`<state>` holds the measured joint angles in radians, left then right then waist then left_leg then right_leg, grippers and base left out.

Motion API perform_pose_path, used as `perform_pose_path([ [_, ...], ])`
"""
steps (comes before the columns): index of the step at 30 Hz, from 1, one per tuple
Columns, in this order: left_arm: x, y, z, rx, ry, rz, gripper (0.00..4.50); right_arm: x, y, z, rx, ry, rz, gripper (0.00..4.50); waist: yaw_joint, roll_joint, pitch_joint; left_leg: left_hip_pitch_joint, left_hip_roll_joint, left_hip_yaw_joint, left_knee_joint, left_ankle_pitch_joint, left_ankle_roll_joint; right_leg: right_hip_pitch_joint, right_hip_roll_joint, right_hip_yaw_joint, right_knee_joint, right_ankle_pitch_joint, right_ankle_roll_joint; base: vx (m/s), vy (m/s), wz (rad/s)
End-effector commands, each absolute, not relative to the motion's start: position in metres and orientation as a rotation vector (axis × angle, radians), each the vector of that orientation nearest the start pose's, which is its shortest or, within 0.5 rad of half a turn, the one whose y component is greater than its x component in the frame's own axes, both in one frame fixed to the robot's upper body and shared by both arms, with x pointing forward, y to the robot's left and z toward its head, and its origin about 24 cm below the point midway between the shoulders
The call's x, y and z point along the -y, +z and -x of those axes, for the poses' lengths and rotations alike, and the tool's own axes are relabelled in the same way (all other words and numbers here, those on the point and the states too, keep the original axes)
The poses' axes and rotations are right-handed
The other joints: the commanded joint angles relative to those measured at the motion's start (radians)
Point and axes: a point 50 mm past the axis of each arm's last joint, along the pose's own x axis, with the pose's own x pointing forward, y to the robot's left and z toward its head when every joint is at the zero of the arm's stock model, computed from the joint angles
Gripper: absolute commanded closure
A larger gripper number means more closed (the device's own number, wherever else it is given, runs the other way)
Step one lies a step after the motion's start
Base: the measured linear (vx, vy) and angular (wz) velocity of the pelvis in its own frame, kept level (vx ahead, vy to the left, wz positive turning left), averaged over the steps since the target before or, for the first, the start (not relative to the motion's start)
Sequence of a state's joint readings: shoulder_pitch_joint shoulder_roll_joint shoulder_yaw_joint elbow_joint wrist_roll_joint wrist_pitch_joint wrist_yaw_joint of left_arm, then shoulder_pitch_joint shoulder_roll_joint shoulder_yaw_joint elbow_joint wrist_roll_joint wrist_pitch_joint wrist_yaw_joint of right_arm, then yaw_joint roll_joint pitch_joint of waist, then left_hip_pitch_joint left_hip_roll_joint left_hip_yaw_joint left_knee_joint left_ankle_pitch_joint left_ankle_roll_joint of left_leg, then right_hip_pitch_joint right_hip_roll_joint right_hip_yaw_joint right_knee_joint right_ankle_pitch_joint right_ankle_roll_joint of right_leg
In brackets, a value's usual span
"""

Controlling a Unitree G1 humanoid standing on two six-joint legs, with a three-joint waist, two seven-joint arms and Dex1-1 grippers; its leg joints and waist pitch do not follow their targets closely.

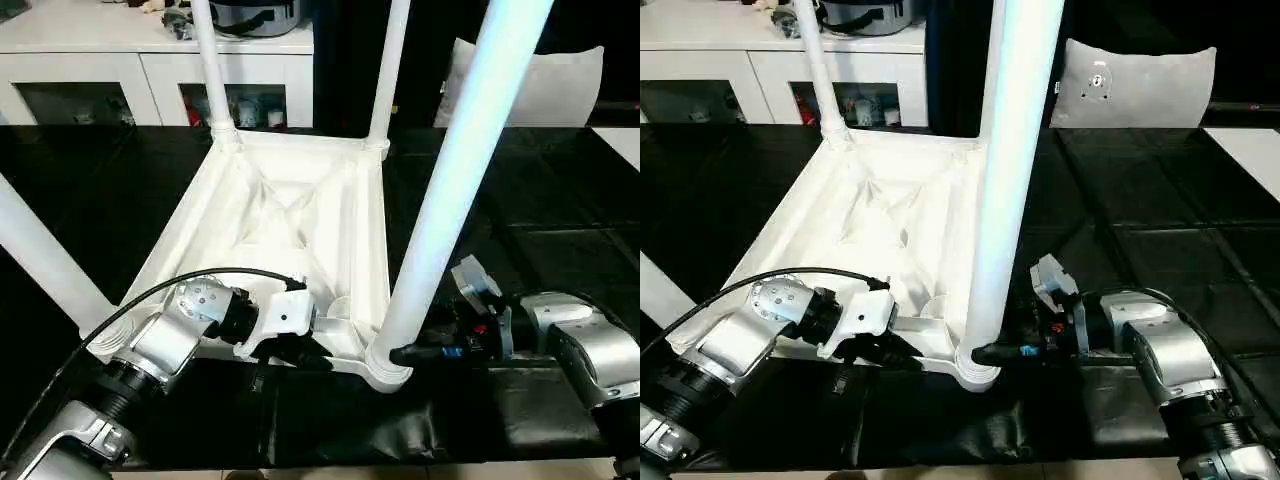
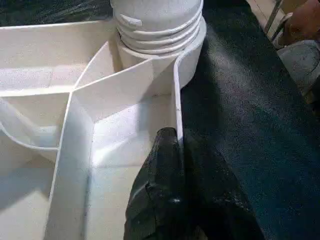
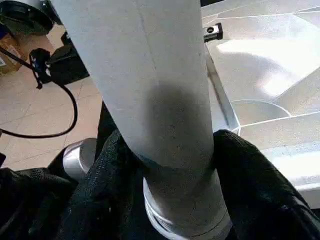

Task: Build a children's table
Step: Rotate leg to tighten

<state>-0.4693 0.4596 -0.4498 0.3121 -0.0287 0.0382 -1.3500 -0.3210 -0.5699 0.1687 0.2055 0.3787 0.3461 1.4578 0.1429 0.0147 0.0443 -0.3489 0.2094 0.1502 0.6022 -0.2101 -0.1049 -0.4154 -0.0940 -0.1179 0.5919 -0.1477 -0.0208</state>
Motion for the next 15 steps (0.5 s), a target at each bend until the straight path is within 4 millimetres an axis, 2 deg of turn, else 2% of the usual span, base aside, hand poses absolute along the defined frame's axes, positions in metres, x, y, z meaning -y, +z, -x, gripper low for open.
perform_pose_path([
  [1, -0.105, 0.061, -0.274, -0.336, -1.698, -0.536, 4.50, 0.174, 0.075, -0.263, -0.381, 1.507, -0.027, 2.44, -0.007, -0.018, -0.066, -0.007, 0.015, 0.015, -0.070, -0.130, 0.070, 0.065, -0.049, 0.047, -0.076, -0.401, -0.115, 0.000, 0.000, 0.00],
  [3, -0.100, 0.061, -0.277, -0.345, -1.613, -0.496, 4.50, 0.163, 0.072, -0.264, -0.358, 1.425, -0.039, 2.48, -0.012, -0.014, -0.064, -0.009, 0.015, 0.015, -0.072, -0.133, 0.062, 0.062, -0.048, 0.048, -0.076, -0.405, -0.113, 0.000, 0.000, 0.00],
  [4, -0.094, 0.062, -0.279, -0.339, -1.553, -0.450, 4.50, 0.155, 0.068, -0.268, -0.350, 1.341, -0.024, 2.48, -0.010, -0.016, -0.064, -0.007, 0.014, 0.013, -0.071, -0.138, 0.056, 0.063, -0.049, 0.045, -0.079, -0.420, -0.107, 0.000, 0.000, 0.00],
  [5, -0.089, 0.063, -0.280, -0.337, -1.511, -0.419, 4.50, 0.150, 0.066, -0.272, -0.346, 1.272, -0.013, 2.48, -0.014, -0.013, -0.060, -0.007, 0.011, 0.014, -0.073, -0.147, 0.044, 0.062, -0.048, 0.044, -0.084, -0.453, -0.095, 0.000, 0.000, 0.00],
  [6, -0.089, 0.063, -0.280, -0.337, -1.511, -0.419, 4.50, 0.150, 0.066, -0.272, -0.346, 1.272, -0.013, 2.50, -0.020, -0.016, -0.060, -0.004, 0.006, 0.015, -0.072, -0.163, 0.032, 0.060, -0.048, 0.039, -0.092, -0.500, -0.075, 0.000, 0.000, 0.00],
  [8, -0.077, 0.065, -0.282, -0.316, -1.424, -0.370, 4.50, 0.140, 0.063, -0.284, -0.317, 1.095, -0.020, 2.54, -0.040, -0.014, -0.057, -0.008, 0.000, 0.010, -0.072, -0.191, 0.025, 0.062, -0.047, 0.031, -0.102, -0.556, -0.039, 0.000, 0.000, 0.00],
  [10, -0.077, 0.065, -0.282, -0.316, -1.424, -0.370, 4.50, 0.140, 0.063, -0.284, -0.317, 1.095, -0.020, 2.54, -0.054, -0.015, -0.057, -0.011, 0.000, 0.008, -0.073, -0.199, 0.025, 0.063, -0.046, 0.028, -0.106, -0.559, -0.033, 0.000, 0.000, 0.00],
  [11, -0.067, 0.066, -0.283, -0.308, -1.370, -0.340, 4.50, 0.134, 0.062, -0.291, -0.299, 0.988, -0.025, 2.57, -0.071, -0.015, -0.059, -0.016, -0.001, 0.006, -0.072, -0.196, 0.026, 0.066, -0.046, 0.025, -0.105, -0.548, -0.030, 0.000, 0.000, 0.00],
  [12, -0.056, 0.067, -0.284, -0.298, -1.313, -0.311, 4.50, 0.128, 0.062, -0.298, -0.282, 0.880, -0.036, 2.57, -0.076, -0.016, -0.059, -0.014, -0.003, 0.007, -0.070, -0.196, 0.028, 0.063, -0.045, 0.024, -0.108, -0.548, -0.029, 0.000, 0.000, 0.00],
  [15, -0.045, 0.069, -0.285, -0.285, -1.254, -0.283, 4.50, 0.122, 0.061, -0.301, -0.278, 0.792, -0.045, 2.57, -0.094, -0.016, -0.062, -0.016, -0.004, 0.007, -0.069, -0.173, 0.041, 0.064, -0.043, 0.025, -0.107, -0.514, -0.042, 0.000, 0.000, 0.00],
])
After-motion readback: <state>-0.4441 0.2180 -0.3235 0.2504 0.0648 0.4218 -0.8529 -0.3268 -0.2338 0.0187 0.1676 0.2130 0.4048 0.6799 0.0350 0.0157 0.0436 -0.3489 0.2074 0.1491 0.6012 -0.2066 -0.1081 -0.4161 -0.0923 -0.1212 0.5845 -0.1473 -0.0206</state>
